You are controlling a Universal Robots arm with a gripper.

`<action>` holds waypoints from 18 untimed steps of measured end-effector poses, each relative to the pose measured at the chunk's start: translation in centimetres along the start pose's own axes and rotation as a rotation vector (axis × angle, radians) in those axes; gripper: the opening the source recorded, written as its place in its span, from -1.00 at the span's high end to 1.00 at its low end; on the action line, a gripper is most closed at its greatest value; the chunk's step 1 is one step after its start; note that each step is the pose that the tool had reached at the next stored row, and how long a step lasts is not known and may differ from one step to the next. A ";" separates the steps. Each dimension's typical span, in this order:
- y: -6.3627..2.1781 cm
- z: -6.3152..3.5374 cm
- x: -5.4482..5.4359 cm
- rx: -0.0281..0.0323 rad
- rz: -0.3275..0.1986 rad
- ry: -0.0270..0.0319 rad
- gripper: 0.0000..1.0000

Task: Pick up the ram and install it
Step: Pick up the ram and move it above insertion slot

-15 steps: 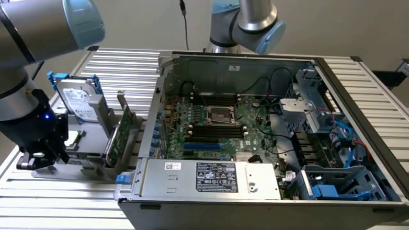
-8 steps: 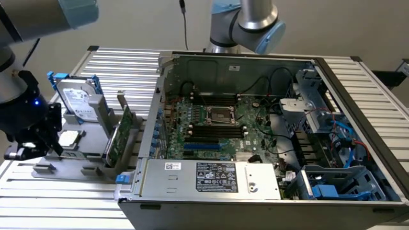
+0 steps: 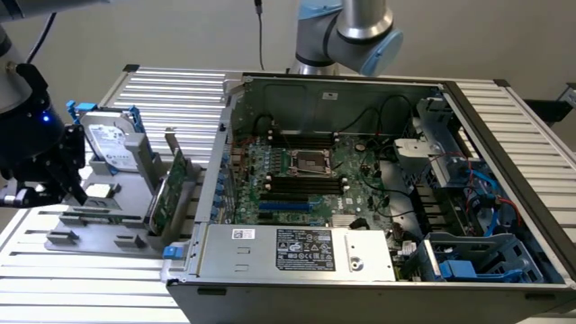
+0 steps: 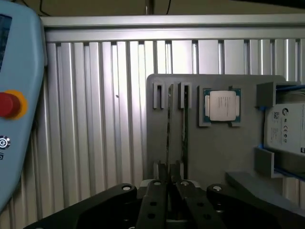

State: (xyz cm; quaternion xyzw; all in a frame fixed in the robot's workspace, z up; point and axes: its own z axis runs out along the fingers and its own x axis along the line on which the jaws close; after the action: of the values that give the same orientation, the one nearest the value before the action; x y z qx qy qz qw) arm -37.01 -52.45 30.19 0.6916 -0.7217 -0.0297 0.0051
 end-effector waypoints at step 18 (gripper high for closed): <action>-6.78 -8.51 -0.8 -0.0008 -0.001 0.0002 0.73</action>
State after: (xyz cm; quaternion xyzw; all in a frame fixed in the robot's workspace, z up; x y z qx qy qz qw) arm -29.80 -52.28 38.37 0.6919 -0.7214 -0.0299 0.0055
